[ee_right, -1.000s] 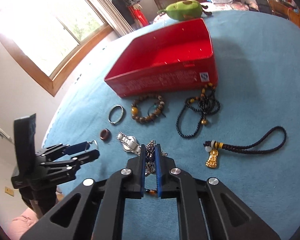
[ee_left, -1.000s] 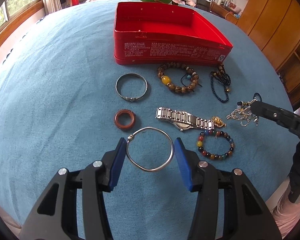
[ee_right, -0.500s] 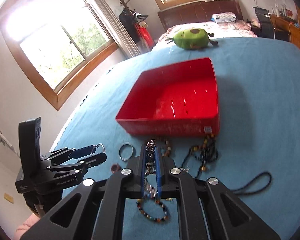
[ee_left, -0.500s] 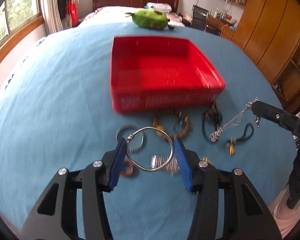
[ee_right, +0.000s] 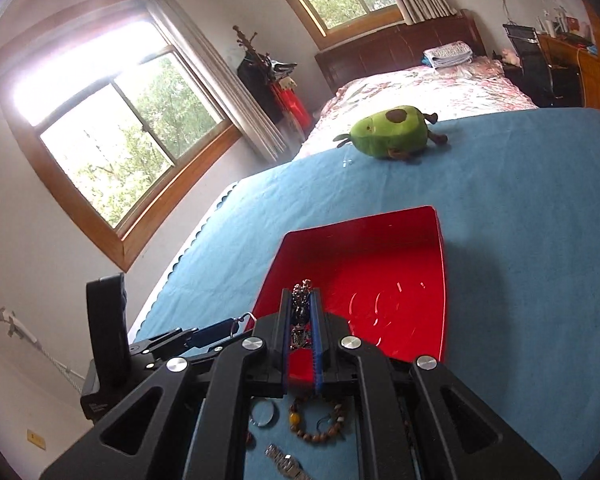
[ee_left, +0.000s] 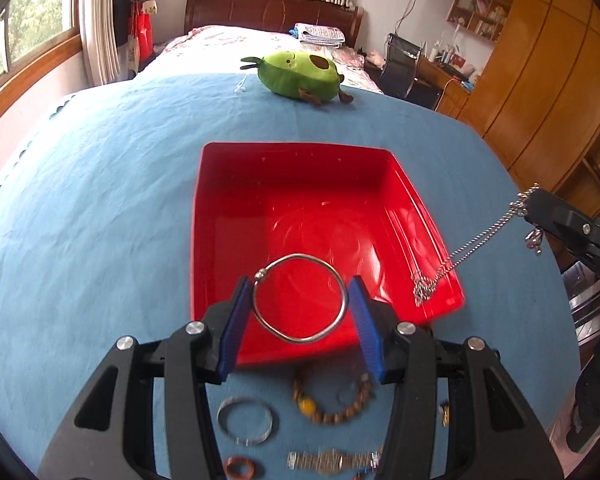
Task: Organize jewelry
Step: 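Carry bangle and chain into the red tin and open both grippers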
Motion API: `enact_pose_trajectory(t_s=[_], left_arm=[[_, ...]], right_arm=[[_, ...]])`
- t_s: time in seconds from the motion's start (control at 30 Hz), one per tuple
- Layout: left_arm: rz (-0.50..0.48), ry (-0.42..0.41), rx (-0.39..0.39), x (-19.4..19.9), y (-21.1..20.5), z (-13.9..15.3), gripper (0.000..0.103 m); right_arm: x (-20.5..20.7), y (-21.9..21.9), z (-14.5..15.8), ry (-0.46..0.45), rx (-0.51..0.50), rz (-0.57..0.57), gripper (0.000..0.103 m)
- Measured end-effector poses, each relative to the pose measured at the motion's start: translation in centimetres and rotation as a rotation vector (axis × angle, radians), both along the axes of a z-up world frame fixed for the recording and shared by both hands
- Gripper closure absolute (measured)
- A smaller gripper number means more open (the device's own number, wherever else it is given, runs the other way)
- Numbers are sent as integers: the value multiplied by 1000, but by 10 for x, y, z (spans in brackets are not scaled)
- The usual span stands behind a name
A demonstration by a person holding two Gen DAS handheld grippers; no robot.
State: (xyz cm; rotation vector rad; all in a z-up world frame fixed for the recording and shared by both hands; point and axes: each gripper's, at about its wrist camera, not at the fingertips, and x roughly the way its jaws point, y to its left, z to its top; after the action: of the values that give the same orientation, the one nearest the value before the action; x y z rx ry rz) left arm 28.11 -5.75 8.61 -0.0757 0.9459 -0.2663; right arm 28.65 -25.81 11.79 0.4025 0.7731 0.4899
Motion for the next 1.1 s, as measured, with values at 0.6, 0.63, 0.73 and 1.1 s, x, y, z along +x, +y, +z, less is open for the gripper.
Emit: enact_pose_trajectory(t_s=[0.6, 0.63, 0.73, 1.1], left_arm=[[5, 122, 114, 82, -22, -75, 48], [6, 123, 110, 81, -20, -74, 40], [0, 111, 89, 75, -17, -68, 40], [11, 26, 99, 39, -14, -30, 40]], right_arm=[[63, 11, -106, 186, -137, -35, 85], [62, 11, -105, 176, -153, -44, 73], [58, 10, -97, 141, -181, -65, 72], [45, 2, -76, 116, -126, -67, 72]])
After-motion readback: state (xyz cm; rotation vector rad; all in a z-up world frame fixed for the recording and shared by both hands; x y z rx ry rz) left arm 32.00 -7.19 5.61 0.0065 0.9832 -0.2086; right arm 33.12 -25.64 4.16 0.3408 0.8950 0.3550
